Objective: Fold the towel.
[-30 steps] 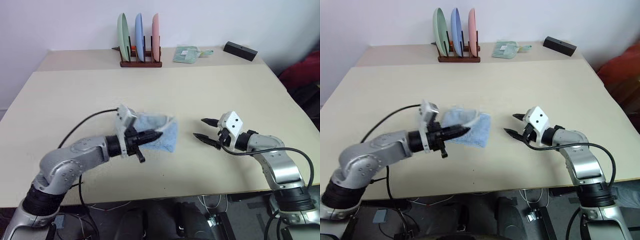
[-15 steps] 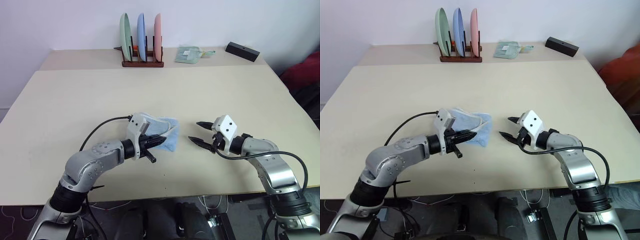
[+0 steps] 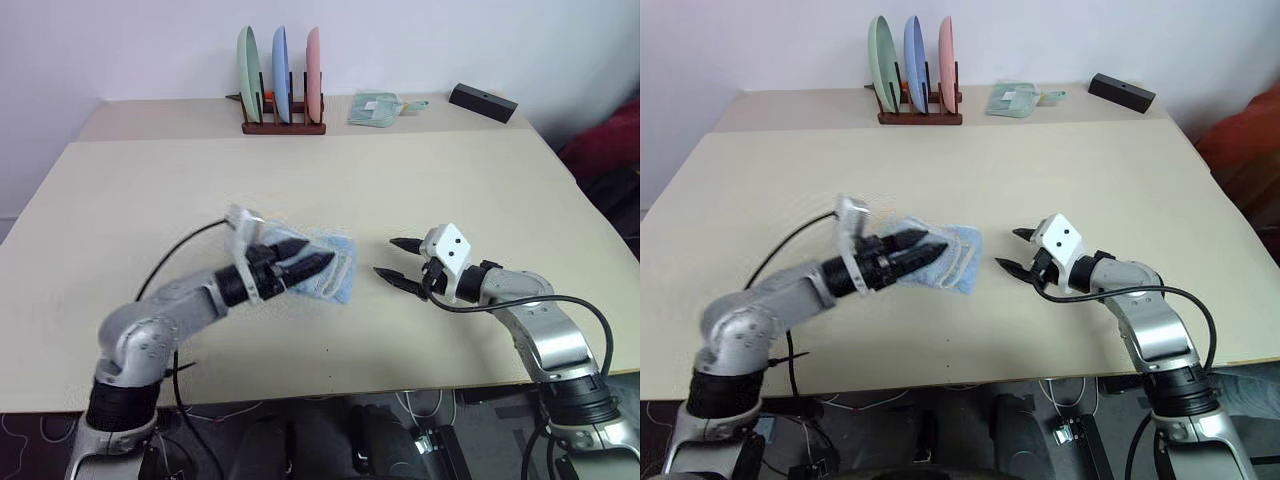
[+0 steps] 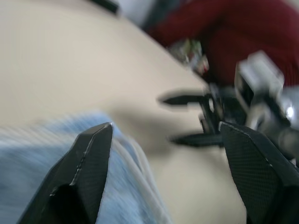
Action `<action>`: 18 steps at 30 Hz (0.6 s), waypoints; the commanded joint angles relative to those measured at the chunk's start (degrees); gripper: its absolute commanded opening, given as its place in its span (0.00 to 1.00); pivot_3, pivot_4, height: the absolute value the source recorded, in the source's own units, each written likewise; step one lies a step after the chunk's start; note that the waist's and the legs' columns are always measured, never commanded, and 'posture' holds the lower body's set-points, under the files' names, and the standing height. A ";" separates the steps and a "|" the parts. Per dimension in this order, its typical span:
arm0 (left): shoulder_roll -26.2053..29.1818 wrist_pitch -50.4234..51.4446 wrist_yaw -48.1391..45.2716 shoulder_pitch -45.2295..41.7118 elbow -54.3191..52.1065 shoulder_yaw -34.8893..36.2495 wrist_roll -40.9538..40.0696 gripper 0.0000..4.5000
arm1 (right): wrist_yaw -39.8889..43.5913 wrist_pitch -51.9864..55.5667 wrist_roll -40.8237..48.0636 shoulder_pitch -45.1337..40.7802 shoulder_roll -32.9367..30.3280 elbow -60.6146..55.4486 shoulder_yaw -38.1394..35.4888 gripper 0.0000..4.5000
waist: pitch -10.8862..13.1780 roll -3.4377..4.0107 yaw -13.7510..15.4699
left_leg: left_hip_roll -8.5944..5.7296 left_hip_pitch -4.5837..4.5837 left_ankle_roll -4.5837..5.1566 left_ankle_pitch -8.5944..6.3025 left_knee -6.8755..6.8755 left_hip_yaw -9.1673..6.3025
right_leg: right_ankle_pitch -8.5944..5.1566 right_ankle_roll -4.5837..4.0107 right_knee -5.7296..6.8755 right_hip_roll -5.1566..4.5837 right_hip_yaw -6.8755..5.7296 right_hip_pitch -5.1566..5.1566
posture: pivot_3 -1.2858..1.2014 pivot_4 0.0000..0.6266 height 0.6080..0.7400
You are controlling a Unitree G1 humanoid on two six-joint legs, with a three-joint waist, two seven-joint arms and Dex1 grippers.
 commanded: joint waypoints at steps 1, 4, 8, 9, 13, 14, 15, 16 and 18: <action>3.44 -3.05 0.36 0.05 -0.48 6.33 0.99 0.43 | -0.95 5.49 4.48 -3.93 1.77 -6.19 -0.82 0.31 | 0.00 0.00 -0.19 | 0.01 0.00 0.00 0.00 -0.01 0.00 | 0.00 0.00 0.03 0.03 0.00 -0.02 | 0.52 0.24 1.00; 5.21 -3.56 -1.80 2.01 -0.30 4.74 3.31 0.11 | -2.87 9.76 4.55 -6.10 3.90 -8.55 2.14 0.00 | 0.00 0.00 0.11 | 0.00 -0.01 -0.01 0.00 -0.01 -0.03 | 0.01 0.01 0.06 0.06 -0.13 -0.03 | 0.52 0.24 1.00; 9.62 -8.66 -7.29 6.07 0.20 -5.75 15.86 0.00 | -7.04 14.62 1.69 -9.30 8.53 -8.38 8.39 0.00 | -0.02 -0.01 0.14 | -0.10 -0.03 -0.01 0.00 -0.01 -0.01 | -0.03 -0.05 -0.01 0.01 -0.14 0.00 | 0.52 0.24 1.00; 8.71 -9.71 -7.56 6.22 1.14 -6.74 16.91 0.00 | -7.74 15.22 0.99 -9.82 9.61 -7.71 9.87 0.00 | -0.02 -0.02 0.23 | -0.11 -0.04 -0.01 0.00 -0.01 0.00 | -0.09 -0.17 0.00 -0.01 -0.14 0.00 | 0.52 0.24 1.00; 5.24 -13.06 -8.11 6.81 5.00 -9.73 21.76 0.00 | -10.75 14.30 -4.55 -10.35 11.80 -1.00 14.59 0.00 | -0.02 -0.02 0.23 | -0.11 -0.06 -0.01 0.00 0.00 -0.03 | -0.10 -0.19 -0.03 -0.09 -0.17 0.00 | 0.52 0.24 1.00; 4.57 -13.73 -8.30 7.05 5.65 -10.02 22.53 0.00 | -11.53 13.71 -5.87 -10.46 12.06 1.02 15.22 0.00 | -0.02 -0.02 0.18 | -0.11 -0.07 -0.01 0.00 0.00 -0.03 | -0.10 -0.19 -0.02 -0.09 -0.17 0.00 | 0.52 0.24 1.00; 3.83 -14.43 -8.40 7.50 6.35 -10.40 23.39 0.00 | -11.92 12.88 -6.65 -10.46 12.53 3.19 15.52 0.00 | -0.02 -0.02 0.12 | -0.11 -0.06 -0.01 0.00 -0.01 -0.03 | -0.09 -0.19 -0.02 -0.09 -0.17 -0.01 | 0.52 0.24 1.00; 3.33 -15.22 -8.57 8.02 6.89 -10.89 24.49 0.00 | -12.10 12.56 -6.89 -10.35 13.01 4.75 15.43 0.00 | -0.02 -0.02 0.04 | -0.11 -0.07 -0.01 0.00 -0.01 -0.03 | -0.09 -0.18 -0.01 -0.10 -0.17 -0.02 | 0.52 0.24 1.00; 2.02 -16.66 -8.76 9.20 8.17 -11.49 26.27 0.00 | -11.40 10.38 -8.49 -9.49 12.43 7.12 16.40 0.00 | -0.02 -0.01 -0.01 | -0.10 -0.08 -0.01 0.00 -0.02 -0.03 | -0.08 -0.16 -0.01 -0.14 -0.17 -0.04 | 0.52 0.24 1.00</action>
